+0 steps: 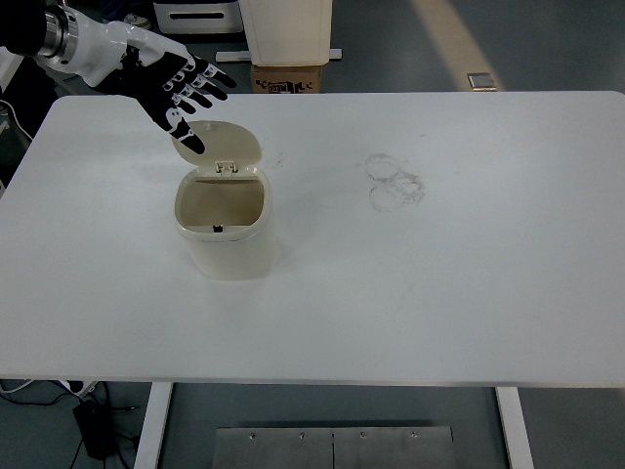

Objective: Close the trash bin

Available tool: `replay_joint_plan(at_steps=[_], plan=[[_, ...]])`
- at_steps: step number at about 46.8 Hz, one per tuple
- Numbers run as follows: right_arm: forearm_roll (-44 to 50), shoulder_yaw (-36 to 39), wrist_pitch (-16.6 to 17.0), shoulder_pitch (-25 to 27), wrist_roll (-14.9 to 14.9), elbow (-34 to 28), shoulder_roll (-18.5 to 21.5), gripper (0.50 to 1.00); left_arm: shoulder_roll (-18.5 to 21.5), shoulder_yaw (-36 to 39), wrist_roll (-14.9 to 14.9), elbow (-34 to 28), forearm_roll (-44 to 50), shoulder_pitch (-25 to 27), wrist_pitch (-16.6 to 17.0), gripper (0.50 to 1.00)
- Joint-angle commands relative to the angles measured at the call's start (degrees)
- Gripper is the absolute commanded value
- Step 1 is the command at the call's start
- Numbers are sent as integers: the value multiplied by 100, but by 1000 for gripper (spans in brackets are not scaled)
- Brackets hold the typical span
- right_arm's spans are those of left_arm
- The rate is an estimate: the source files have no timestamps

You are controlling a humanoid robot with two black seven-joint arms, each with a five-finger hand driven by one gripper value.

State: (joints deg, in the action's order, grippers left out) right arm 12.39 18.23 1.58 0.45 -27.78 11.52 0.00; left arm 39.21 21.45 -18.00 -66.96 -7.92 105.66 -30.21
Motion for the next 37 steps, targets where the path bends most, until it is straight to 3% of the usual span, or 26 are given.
replay_joint_plan(at_steps=[1, 37], plan=[[0, -4, 0, -1, 0, 0, 0, 991, -1, 34, -1, -10, 1, 8, 6, 1000], [9, -21, 0, -10, 0, 0, 0, 991, -106, 386, -28, -265, 1, -10, -47, 1000]])
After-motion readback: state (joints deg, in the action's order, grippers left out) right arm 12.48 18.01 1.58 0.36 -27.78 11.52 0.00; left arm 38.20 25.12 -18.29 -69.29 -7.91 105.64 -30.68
